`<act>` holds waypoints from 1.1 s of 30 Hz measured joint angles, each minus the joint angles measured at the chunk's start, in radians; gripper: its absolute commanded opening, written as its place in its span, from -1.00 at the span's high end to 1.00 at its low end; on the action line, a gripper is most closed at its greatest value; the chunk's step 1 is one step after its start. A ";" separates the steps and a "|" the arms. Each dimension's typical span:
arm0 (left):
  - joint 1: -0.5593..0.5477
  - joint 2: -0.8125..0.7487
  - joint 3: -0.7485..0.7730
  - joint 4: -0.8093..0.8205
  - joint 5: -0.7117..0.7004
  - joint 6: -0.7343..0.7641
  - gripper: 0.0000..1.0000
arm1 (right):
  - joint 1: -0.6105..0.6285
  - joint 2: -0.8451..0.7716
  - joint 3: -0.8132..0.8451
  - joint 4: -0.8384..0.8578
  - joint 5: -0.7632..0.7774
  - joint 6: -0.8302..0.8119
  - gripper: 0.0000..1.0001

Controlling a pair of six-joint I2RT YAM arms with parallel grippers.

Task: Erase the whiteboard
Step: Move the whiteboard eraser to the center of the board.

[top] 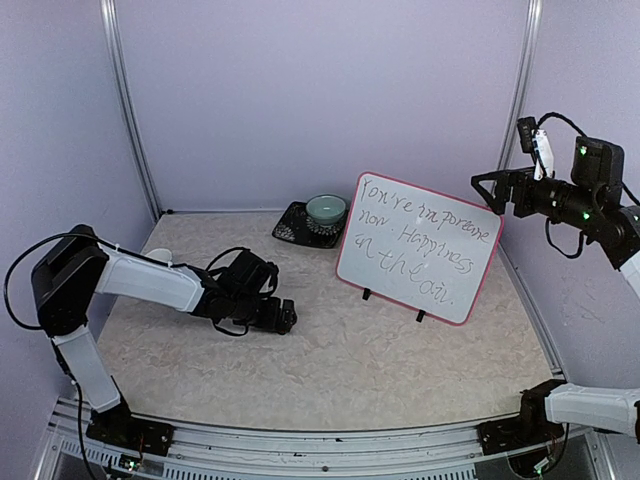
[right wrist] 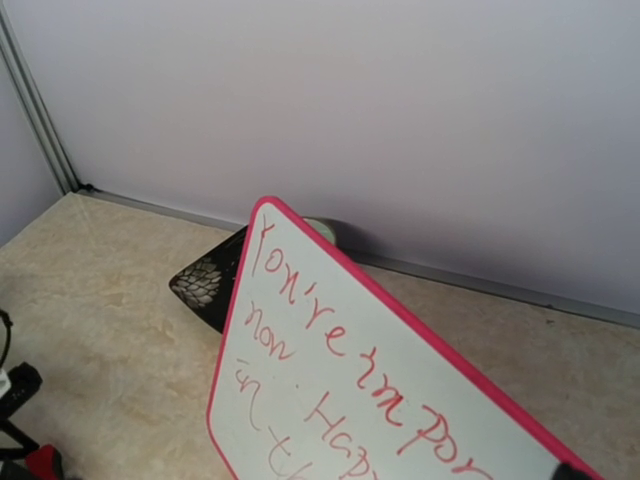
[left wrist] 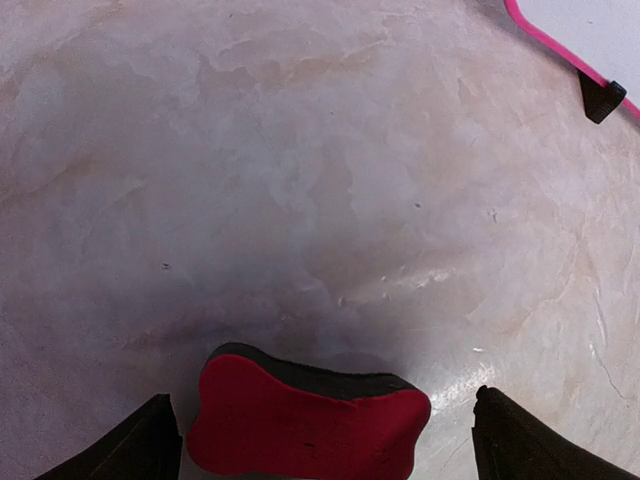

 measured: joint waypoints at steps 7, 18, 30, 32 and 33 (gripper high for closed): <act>-0.068 0.017 0.000 0.035 0.023 0.021 -0.97 | 0.000 0.000 0.000 -0.002 0.011 -0.005 -1.00; -0.192 0.127 0.087 0.125 0.058 0.087 -0.94 | 0.000 0.000 0.000 -0.002 0.011 -0.005 -1.00; -0.299 0.123 0.143 0.147 0.051 0.171 -0.97 | 0.000 0.000 -0.005 -0.003 0.011 -0.005 -1.00; -0.263 0.060 0.129 0.145 0.040 0.172 -0.97 | 0.000 0.000 -0.005 -0.004 0.011 -0.005 -1.00; -0.247 0.036 0.129 0.145 0.032 0.173 -0.97 | 0.000 0.000 -0.005 -0.003 0.011 -0.005 -1.00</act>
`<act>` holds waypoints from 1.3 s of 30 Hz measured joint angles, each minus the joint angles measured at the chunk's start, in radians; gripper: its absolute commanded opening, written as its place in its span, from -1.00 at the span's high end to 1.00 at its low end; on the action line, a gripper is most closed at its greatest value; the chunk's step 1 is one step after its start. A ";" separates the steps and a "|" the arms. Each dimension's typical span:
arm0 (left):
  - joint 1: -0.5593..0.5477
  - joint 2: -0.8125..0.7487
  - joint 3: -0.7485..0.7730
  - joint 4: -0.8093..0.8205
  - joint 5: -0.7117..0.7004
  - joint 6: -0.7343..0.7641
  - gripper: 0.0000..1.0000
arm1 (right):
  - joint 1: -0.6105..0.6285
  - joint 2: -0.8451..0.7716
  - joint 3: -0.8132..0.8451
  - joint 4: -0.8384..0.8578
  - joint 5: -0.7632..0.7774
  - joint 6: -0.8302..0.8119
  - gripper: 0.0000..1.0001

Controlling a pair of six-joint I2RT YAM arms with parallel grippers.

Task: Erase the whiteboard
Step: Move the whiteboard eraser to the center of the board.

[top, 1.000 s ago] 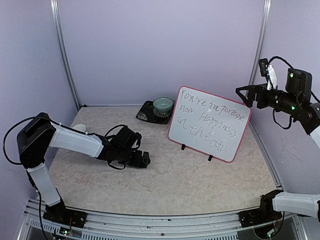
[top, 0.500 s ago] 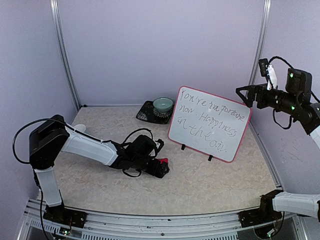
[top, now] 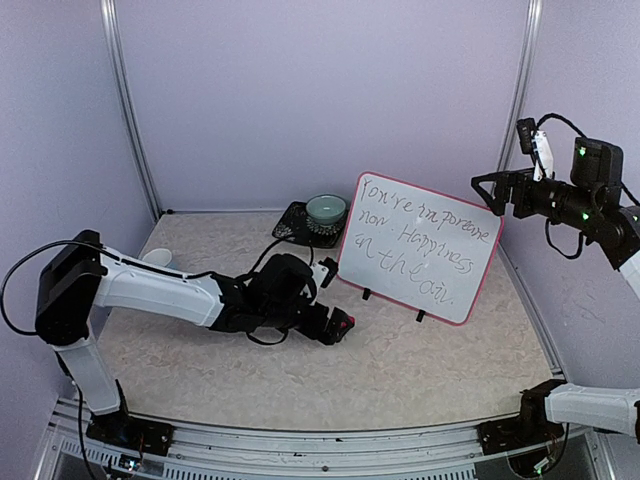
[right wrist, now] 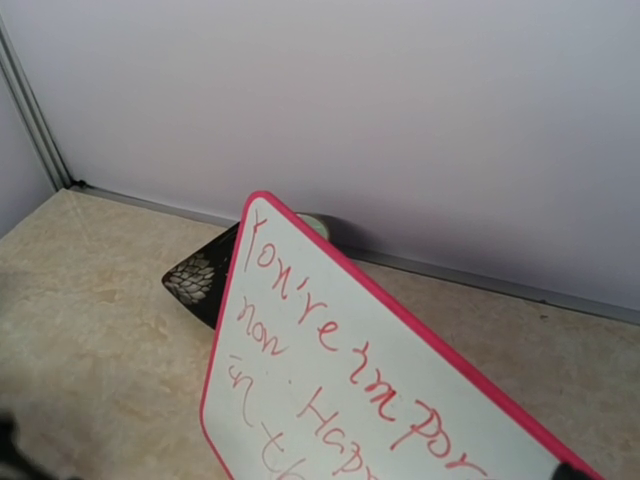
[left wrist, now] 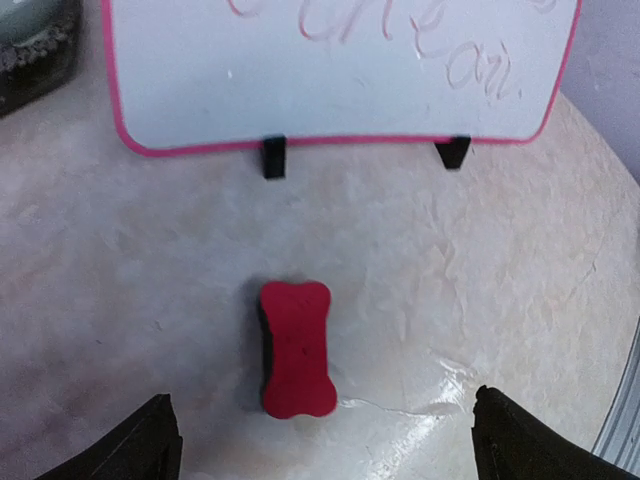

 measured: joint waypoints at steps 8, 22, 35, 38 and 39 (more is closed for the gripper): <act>0.144 0.001 0.150 -0.033 -0.040 0.019 -0.94 | 0.000 -0.003 -0.016 0.000 0.002 0.000 -1.00; 0.061 0.202 0.219 -0.119 0.028 0.017 -0.95 | 0.000 -0.010 -0.017 0.000 0.011 -0.003 -1.00; -0.003 0.279 0.296 -0.141 0.089 0.018 -0.94 | 0.000 -0.010 -0.018 0.000 0.020 -0.004 -1.00; -0.015 0.294 0.312 -0.144 0.108 0.018 -0.93 | 0.000 -0.015 -0.024 0.000 0.024 -0.004 -1.00; -0.019 0.300 0.321 -0.145 0.115 0.018 -0.93 | 0.000 -0.015 -0.025 0.000 0.025 -0.004 -1.00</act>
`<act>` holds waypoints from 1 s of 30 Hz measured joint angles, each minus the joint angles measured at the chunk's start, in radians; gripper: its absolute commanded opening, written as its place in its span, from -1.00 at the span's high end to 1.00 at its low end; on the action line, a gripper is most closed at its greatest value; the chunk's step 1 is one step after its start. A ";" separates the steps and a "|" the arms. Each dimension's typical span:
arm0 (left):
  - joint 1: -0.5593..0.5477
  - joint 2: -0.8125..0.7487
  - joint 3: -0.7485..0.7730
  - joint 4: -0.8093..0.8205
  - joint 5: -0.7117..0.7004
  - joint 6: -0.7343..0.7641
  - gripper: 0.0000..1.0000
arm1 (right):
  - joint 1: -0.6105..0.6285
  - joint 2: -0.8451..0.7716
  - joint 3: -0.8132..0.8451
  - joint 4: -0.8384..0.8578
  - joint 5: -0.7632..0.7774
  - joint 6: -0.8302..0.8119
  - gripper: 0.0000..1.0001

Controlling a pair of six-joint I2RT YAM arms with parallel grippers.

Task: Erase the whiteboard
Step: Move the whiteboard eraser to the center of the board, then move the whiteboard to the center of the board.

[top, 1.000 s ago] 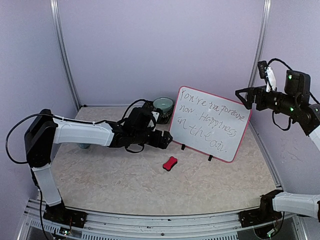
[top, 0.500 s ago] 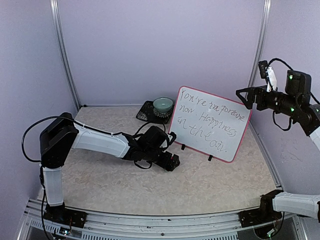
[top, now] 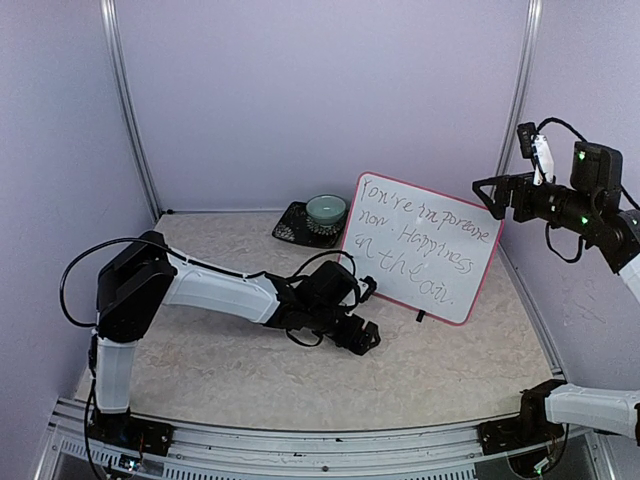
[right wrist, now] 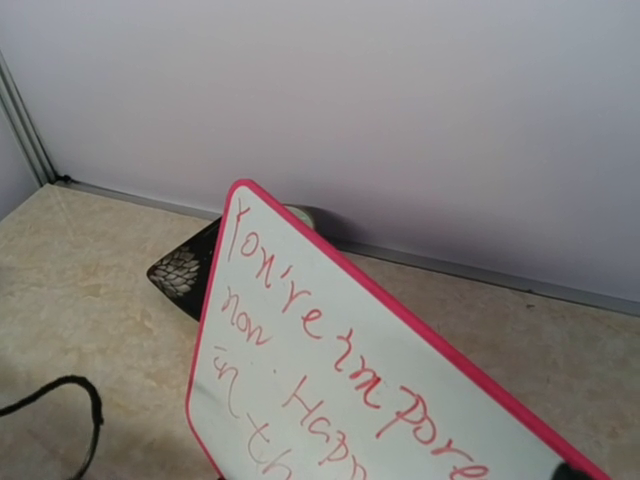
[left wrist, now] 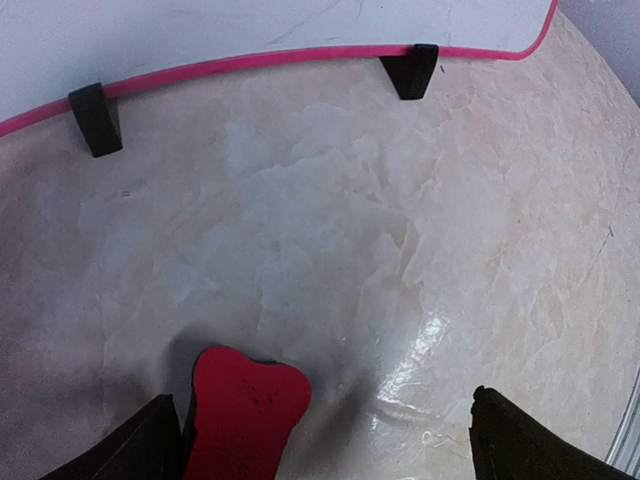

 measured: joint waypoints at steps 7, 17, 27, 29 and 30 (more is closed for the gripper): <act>-0.027 0.034 0.070 -0.001 0.048 0.001 -0.95 | 0.000 0.000 -0.001 0.000 0.001 0.000 -1.00; 0.044 0.028 0.150 -0.010 -0.133 -0.030 -0.89 | 0.000 0.002 -0.001 0.000 0.000 -0.003 -1.00; 0.146 0.129 0.316 -0.008 -0.264 -0.001 -0.75 | 0.000 0.002 -0.001 0.000 0.004 -0.004 -1.00; 0.138 0.145 0.316 -0.013 -0.265 0.008 -0.73 | 0.000 0.002 -0.001 0.000 0.006 -0.004 -1.00; 0.134 0.152 0.316 -0.013 -0.265 0.013 -0.72 | 0.000 0.002 -0.001 0.000 0.007 -0.005 -1.00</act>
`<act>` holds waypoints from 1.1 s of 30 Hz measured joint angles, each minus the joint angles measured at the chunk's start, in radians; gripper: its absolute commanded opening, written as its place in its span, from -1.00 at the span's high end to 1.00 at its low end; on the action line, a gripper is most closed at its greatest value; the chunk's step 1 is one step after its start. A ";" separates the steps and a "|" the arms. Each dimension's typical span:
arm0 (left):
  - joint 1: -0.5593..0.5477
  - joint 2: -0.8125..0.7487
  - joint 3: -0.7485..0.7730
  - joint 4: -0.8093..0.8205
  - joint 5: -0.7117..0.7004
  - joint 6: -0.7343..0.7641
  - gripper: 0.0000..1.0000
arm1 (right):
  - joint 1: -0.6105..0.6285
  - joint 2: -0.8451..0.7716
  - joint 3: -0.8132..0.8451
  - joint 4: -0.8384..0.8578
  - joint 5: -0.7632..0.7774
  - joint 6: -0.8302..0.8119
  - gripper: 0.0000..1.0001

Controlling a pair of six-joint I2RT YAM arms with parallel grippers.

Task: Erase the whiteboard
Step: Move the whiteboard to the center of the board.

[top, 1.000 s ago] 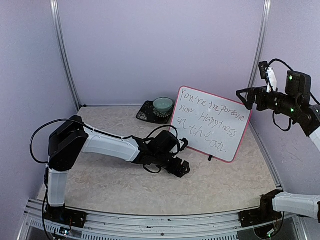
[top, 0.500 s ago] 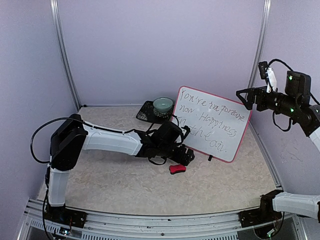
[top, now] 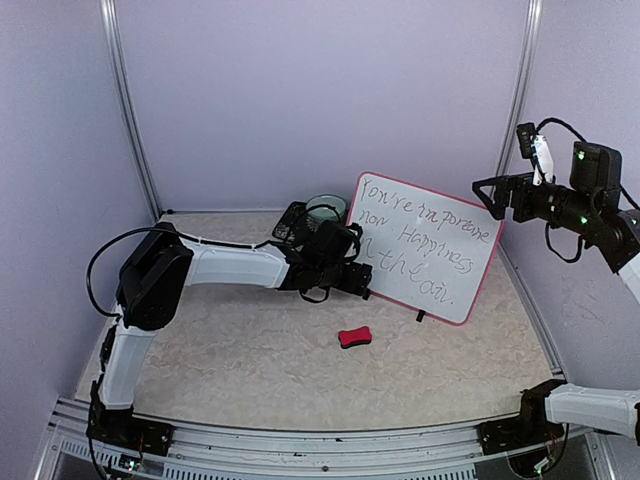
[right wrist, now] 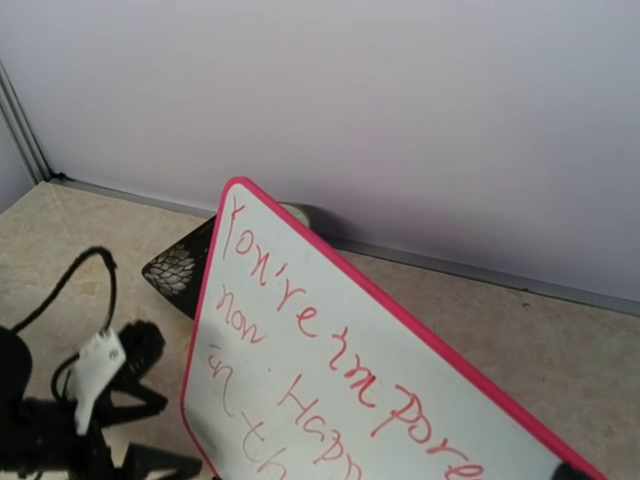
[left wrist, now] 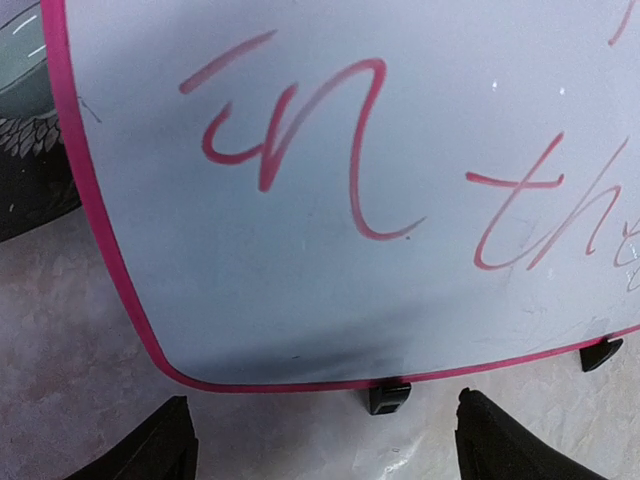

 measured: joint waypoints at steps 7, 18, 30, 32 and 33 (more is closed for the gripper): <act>-0.029 0.009 0.000 0.002 -0.002 0.021 -0.63 | 0.000 0.000 0.000 0.000 0.002 -0.002 -1.00; -0.043 0.099 0.017 -0.004 -0.016 0.021 -0.50 | 0.000 -0.003 0.000 0.000 0.006 -0.002 -1.00; -0.046 0.180 0.114 -0.018 -0.068 -0.010 -0.21 | 0.000 -0.003 -0.010 0.000 0.006 -0.001 -1.00; -0.048 0.195 0.129 -0.020 -0.073 -0.021 -0.13 | 0.000 -0.003 -0.011 0.000 0.007 -0.001 -1.00; -0.051 0.202 0.138 -0.019 -0.084 -0.026 -0.09 | 0.000 -0.003 -0.011 0.000 0.009 -0.001 -1.00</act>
